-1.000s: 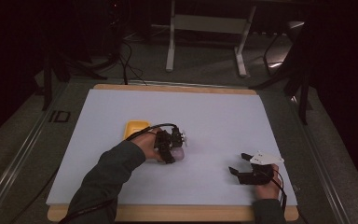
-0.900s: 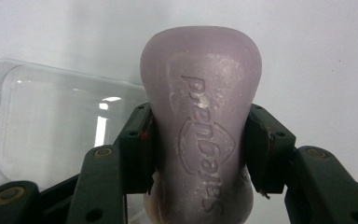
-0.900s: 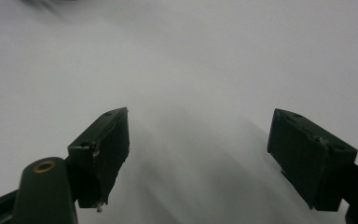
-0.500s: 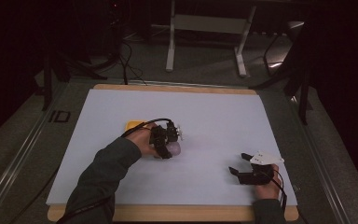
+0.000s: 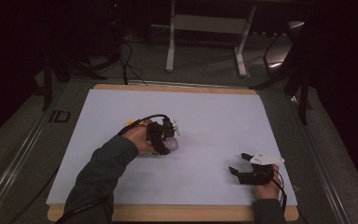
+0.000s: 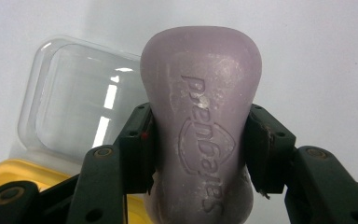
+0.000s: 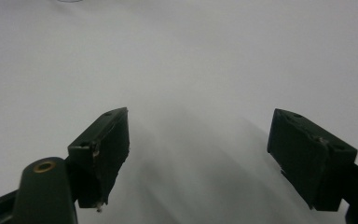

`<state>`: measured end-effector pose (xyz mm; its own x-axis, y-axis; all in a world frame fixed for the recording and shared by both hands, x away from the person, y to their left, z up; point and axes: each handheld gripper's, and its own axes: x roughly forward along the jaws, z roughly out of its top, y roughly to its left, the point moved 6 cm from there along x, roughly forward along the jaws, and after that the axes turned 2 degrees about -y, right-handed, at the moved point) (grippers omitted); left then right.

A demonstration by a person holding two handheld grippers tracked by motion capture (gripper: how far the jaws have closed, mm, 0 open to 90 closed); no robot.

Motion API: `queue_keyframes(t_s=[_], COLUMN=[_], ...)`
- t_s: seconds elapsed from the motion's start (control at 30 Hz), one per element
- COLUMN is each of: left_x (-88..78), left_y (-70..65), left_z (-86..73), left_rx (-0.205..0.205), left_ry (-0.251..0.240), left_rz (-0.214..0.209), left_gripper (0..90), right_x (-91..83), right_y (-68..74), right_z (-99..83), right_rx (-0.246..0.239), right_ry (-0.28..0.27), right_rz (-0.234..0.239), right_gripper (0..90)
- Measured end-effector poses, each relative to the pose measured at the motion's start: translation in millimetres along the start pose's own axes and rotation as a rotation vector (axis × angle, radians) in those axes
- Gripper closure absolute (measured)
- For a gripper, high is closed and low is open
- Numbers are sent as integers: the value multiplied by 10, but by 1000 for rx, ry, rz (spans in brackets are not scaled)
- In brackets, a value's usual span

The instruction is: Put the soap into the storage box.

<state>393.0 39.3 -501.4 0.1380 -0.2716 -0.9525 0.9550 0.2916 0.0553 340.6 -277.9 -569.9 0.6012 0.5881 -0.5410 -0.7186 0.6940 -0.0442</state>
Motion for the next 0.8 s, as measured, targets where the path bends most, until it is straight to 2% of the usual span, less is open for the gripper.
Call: queue_keyframes(t_s=[0.8], left_x=[-8], left_y=[168], left_z=[-179], left_rx=[-72], left_ry=[14], left_rz=[21], left_gripper=[499], right_x=[-2], right_y=[1], right_z=[0], right_rx=[-2], right_ry=[0], right_rz=[-1], right_gripper=[204])
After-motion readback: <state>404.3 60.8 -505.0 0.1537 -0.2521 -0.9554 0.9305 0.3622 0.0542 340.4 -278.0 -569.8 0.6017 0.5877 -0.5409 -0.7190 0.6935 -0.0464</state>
